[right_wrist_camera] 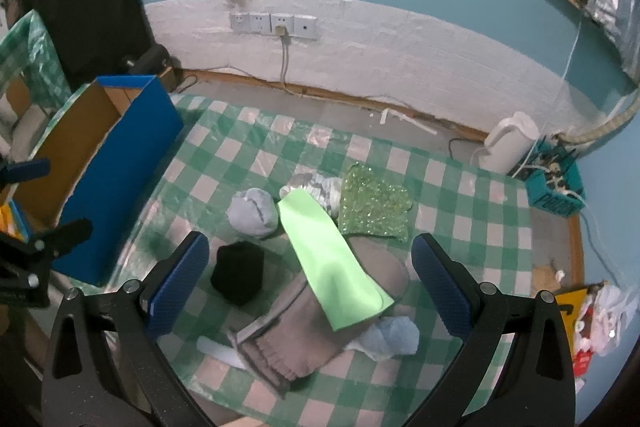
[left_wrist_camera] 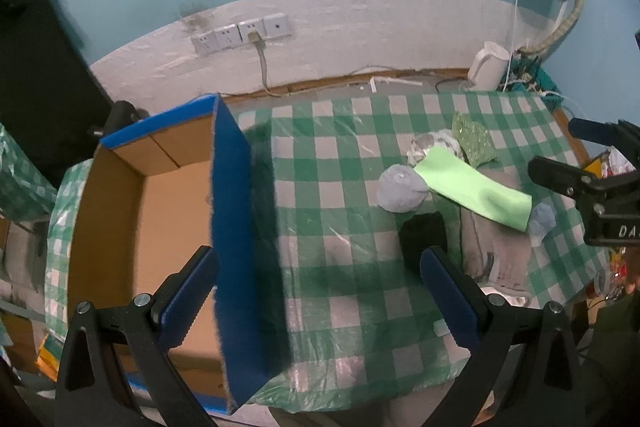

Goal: Organize soft objects
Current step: 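Move the right tool to the light green foam sheet and grasp it, then lift the green sheet with the right tool while the left tool grasps the black sock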

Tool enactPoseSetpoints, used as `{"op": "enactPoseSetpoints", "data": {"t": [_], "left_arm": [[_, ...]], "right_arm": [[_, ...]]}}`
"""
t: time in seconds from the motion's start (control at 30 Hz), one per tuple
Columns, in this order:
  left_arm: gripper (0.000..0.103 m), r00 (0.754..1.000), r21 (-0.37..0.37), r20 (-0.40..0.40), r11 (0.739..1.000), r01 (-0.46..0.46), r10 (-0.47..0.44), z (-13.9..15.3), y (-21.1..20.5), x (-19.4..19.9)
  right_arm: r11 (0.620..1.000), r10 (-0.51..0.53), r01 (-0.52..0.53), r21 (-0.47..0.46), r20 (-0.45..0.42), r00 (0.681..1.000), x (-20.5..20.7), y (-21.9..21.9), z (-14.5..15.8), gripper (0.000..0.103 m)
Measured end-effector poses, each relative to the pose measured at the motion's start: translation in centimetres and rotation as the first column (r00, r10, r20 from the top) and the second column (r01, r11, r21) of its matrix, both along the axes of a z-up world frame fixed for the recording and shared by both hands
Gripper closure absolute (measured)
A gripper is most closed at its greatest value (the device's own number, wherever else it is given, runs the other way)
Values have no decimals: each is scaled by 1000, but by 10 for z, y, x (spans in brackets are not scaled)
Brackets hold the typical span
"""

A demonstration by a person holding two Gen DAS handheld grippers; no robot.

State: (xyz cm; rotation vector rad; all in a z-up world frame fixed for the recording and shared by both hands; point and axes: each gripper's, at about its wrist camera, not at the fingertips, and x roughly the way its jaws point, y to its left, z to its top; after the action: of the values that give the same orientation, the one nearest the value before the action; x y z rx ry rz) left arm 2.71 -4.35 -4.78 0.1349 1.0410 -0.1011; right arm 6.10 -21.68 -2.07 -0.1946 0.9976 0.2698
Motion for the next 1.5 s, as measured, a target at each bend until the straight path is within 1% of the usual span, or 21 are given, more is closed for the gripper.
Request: {"op": "enactPoseSetpoints", "data": {"t": [0.1,0.23,0.37,0.53,0.67,0.8,1.0,1.03,1.07,1.1,1.13,1.17,1.2,1.23,1.27,1.3,1.33,1.43,1.5], "left_arm": [[2,999,8,-31,1000,9,-8,-13,-7,8],[2,996,10,-85,1000,9,-8,-33,-15,19],[2,993,-17,-119,1000,17,-19,-46,-24,29],[2,988,-34,-154,999,22,-27,-63,-34,40],[2,982,-26,-188,999,24,-29,-80,-41,49],[2,976,-41,-214,999,23,-31,-92,-44,55],[2,969,-45,-246,999,19,-30,-105,-45,62],[2,968,-46,-251,999,19,-30,-107,-45,63],[2,966,-48,-255,999,18,-30,-108,-46,64],[2,965,-52,-260,998,18,-31,-110,-45,65],[2,964,-56,-265,998,18,-32,-111,-46,66],[2,962,-59,-269,998,19,-34,-113,-47,66],[2,961,-62,-274,998,21,-37,-113,-48,66],[2,959,-63,-280,998,23,-40,-114,-50,66],[2,958,-65,-282,998,27,-44,-114,-52,67],[2,958,-65,-282,997,31,-48,-115,-54,67],[2,958,-64,-282,997,36,-53,-115,-56,67],[2,957,-74,-282,996,52,-71,-115,-62,68],[2,953,-89,-293,994,59,-82,-117,-67,69]], "right_arm": [[1000,4,-4,2,-44,999,12,-2,-14,2],[999,19,-21,-26,-72,997,21,-1,-32,5],[998,21,-27,-53,-111,994,28,-4,-52,6],[996,35,-47,-79,-145,989,38,-6,-78,7],[992,71,-87,-91,-166,984,45,-2,-98,13],[986,79,-103,-128,-184,980,49,-1,-113,13],[981,100,-134,-140,-224,970,52,-1,-129,25],[979,106,-141,-145,-227,968,51,-1,-132,29],[977,112,-150,-151,-233,966,50,0,-134,37],[976,119,-158,-150,-239,964,49,0,-135,44],[975,125,-165,-148,-247,961,49,0,-137,56],[974,129,-171,-148,-256,958,48,-1,-138,62],[974,130,-171,-149,-253,959,48,-1,-139,64],[975,135,-173,-137,-251,958,47,-3,-138,70],[978,140,-175,-117,-256,957,47,-4,-138,80],[980,141,-172,-100,-260,955,47,-8,-136,83],[982,136,-164,-90,-255,957,47,-11,-134,89],[991,109,-124,-47,-245,963,50,-18,-124,93],[995,95,-99,-5,-245,965,50,-24,-117,93]]}}
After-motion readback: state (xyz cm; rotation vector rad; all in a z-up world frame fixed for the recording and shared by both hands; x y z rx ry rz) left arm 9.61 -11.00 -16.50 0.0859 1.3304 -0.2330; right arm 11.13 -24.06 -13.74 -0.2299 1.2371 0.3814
